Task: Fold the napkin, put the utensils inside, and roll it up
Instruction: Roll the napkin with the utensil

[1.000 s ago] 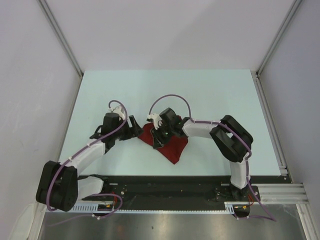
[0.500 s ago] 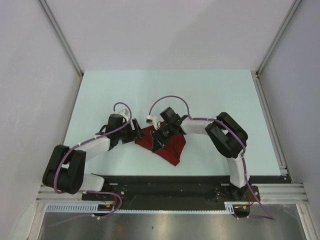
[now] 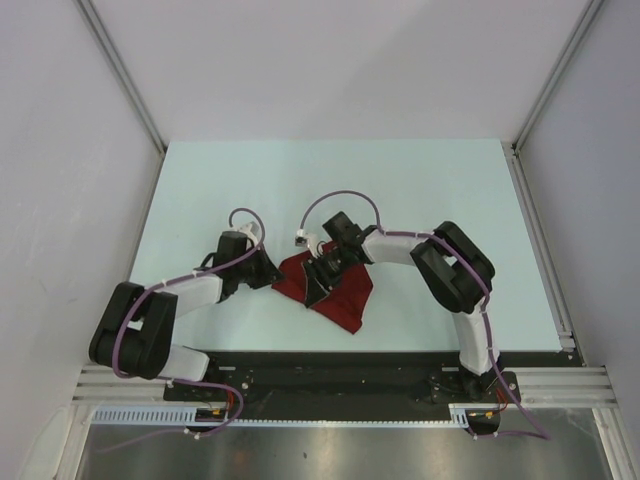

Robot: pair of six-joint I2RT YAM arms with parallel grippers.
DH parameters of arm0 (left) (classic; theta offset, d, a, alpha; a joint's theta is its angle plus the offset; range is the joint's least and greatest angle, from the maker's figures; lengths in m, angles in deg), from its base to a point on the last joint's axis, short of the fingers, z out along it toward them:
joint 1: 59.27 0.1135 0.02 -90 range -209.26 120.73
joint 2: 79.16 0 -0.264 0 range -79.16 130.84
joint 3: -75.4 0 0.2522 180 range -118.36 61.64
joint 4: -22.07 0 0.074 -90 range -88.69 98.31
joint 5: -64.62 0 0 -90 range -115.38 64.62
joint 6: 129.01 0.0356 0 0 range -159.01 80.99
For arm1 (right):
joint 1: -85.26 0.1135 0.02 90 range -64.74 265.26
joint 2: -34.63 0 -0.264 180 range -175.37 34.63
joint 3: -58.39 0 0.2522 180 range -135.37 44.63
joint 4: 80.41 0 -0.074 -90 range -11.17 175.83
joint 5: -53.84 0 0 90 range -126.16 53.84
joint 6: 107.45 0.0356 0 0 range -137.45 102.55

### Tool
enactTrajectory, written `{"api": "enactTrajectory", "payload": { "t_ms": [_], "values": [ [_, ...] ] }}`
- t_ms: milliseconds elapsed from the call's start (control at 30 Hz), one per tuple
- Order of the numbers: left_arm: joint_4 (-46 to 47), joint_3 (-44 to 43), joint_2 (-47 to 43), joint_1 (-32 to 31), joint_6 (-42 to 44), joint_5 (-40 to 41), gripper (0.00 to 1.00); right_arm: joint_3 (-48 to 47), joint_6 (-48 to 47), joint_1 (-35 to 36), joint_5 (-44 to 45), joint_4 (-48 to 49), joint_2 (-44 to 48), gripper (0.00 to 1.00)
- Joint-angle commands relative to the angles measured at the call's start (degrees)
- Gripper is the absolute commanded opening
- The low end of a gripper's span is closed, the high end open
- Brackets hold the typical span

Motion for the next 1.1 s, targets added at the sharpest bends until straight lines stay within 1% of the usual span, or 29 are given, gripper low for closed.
{"api": "enactTrajectory", "payload": {
  "t_ms": [0,33,67,100,133,167,200,267,300,333,367,400,467,500,567,600,633,767,933,1067],
  "values": [
    [-2.7,-2.5,0.7,0.2,0.3,0.2,0.0,-0.6,-0.3,-1.3,6.9,-8.2,7.6,0.58],
    [-3.4,-3.4,0.8,0.2,0.4,0.7,0.0,-0.5,0.1,-1.4,9.8,-8.6,9.9,0.62],
    [-4.1,-3.6,0.7,0.2,0.6,1.0,0.0,-0.4,0.3,-1.5,11.1,-8.9,12.0,0.64],
    [-5.0,-4.0,0.8,0.2,1.1,1.5,0.0,0.0,0.4,-1.4,12.9,-9.1,16.3,0.65],
    [-5.4,-4.2,0.9,0.3,1.2,1.7,0.0,0.3,0.8,-1.1,17.4,-9.6,18.3,0.68],
    [-6.0,-4.4,1.0,0.4,1.2,2.0,0.0,0.7,0.5,-0.7,20.2,-10.0,20.3,0.69],
    [-6.2,-4.5,1.2,0.5,1.2,2.2,0.0,2.1,0.3,1.4,27.1,-10.1,24.8,0.7],
    [-6.1,-4.9,2.0,0.7,1.2,2.0,0.0,4.4,-0.7,4.6,35.0,-10.2,28.2,0.73],
    [-6.1,-4.9,2.2,0.8,1.2,2.0,0.0,6.9,-0.4,8.6,43.8,-10.2,29.5,0.73],
    [-6.1,-5.3,2.7,0.9,1.2,1.8,0.0,8.1,-0.2,10.5,47.7,-10.1,31.3,0.73],
    [-6.1,-5.4,2.7,0.9,1.2,1.7,0.0,9.4,1.4,12.8,52.0,-9.7,32.1,0.73],
    [-6.1,-5.7,2.9,1.0,1.2,1.8,0.0,12.4,2.0,16.6,59.7,-9.0,32.7,0.73],
    [-7.8,-5.9,3.4,1.2,1.4,1.7,0.0,14.7,3.7,20.0,65.3,-6.8,33.7,0.73],
    [-7.9,-6.3,3.4,1.3,1.4,1.8,0.0,15.8,5.2,23.2,70.6,-5.1,33.8,0.72],
    [-8.4,-6.5,3.7,1.3,1.4,1.8,0.0,18.0,6.2,25.5,74.7,-3.6,33.4,0.72],
    [-8.5,-6.8,3.8,1.4,1.5,1.7,0.0,18.6,6.3,26.7,78.2,-1.6,33.2,0.72],
    [-8.5,-7.0,3.8,1.5,1.6,1.6,0.0,19.5,6.2,28.6,79.2,-0.7,32.8,0.72],
    [-9.2,-7.7,4.3,1.6,1.8,1.7,0.0,20.9,4.9,31.7,82.9,3.2,29.1,0.72],
    [-9.5,-8.4,4.8,1.6,1.8,1.5,0.0,22.2,0.5,32.8,83.5,8.4,25.2,0.71],
    [-9.7,-8.6,4.9,1.6,2.0,1.4,0.0,22.3,-2.8,32.4,84.6,11.2,22.1,0.71]
  ]
}}
